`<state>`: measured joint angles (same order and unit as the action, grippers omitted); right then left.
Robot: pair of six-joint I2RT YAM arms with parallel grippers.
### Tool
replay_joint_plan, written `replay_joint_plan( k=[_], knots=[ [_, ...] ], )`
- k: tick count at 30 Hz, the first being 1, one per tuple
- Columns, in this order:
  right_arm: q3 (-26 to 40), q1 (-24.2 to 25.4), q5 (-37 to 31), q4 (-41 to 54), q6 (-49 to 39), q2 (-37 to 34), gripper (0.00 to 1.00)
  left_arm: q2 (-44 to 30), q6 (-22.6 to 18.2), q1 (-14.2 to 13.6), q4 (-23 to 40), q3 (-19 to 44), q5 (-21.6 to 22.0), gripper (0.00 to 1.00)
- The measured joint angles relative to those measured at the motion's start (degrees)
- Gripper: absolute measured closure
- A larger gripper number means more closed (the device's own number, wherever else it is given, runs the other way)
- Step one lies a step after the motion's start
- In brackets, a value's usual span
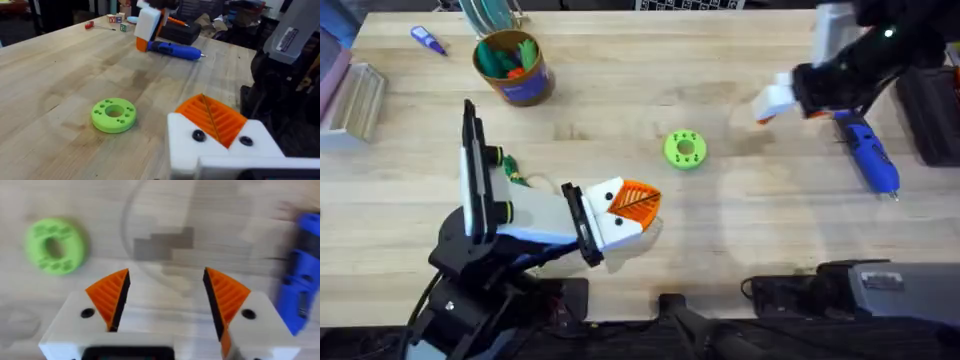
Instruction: Pick up the gripper from the table and insert it into the empty holder that is missing its gripper. Then pick up a screw, insert it into the mounting hole, and use the screwdriver to tighten it. Finally, clean up the table by picking up the vegetable and placing it into the bucket.
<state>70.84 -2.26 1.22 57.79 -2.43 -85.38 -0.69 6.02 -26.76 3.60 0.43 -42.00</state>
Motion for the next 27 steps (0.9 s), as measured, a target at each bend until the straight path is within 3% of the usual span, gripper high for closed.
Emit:
replay_joint_plan(
  k=[5,11,18,27],
  knots=[
    [1.6,10.8,-3.8,-2.9,-3.3,-5.5,0.105,0.0,0.0,0.0,0.0,0.0,0.0,0.985],
    [2.0,19.1,-5.1,-9.7,-12.6,-6.2,0.105,0.0,0.0,0.0,0.0,0.0,0.0,0.985],
    [2.4,25.8,-5.7,-11.0,-26.0,-6.9,0.104,0.0,0.0,0.0,0.0,0.0,0.0,0.985],
    [2.4,32.1,-5.5,-11.0,-32.1,-11.2,0.061,0.0,0.0,0.0,0.0,0.0,0.0,0.986]
  ],
)
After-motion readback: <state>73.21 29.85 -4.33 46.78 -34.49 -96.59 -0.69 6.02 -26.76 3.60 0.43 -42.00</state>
